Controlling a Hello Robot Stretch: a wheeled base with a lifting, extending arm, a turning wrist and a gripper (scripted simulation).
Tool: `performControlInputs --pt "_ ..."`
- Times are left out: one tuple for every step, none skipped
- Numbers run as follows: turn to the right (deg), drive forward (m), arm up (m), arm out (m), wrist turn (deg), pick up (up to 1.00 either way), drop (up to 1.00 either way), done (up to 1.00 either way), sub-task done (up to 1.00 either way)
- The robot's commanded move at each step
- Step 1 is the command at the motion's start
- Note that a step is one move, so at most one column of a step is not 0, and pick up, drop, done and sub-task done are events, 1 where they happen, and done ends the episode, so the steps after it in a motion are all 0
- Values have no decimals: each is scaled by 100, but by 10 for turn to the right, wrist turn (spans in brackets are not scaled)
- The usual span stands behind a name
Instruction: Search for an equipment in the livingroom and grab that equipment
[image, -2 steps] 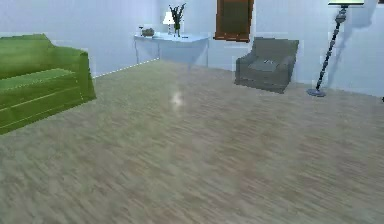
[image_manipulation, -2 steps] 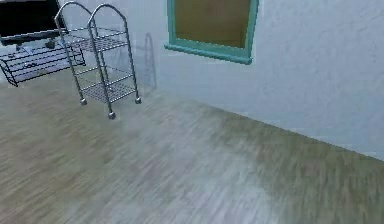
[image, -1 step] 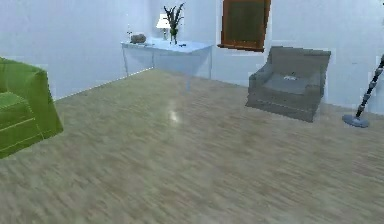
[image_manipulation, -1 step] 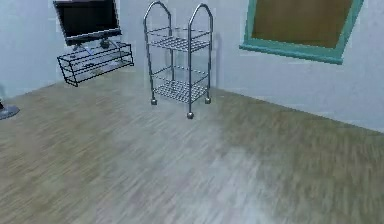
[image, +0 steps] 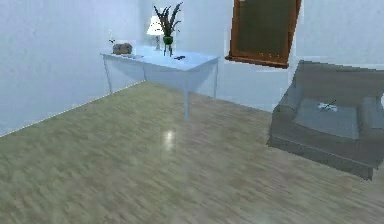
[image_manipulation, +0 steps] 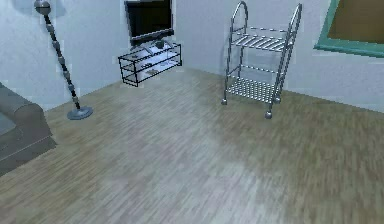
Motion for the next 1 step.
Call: performControlInputs --pt "30 0 0 0 0 0 0 0 0"
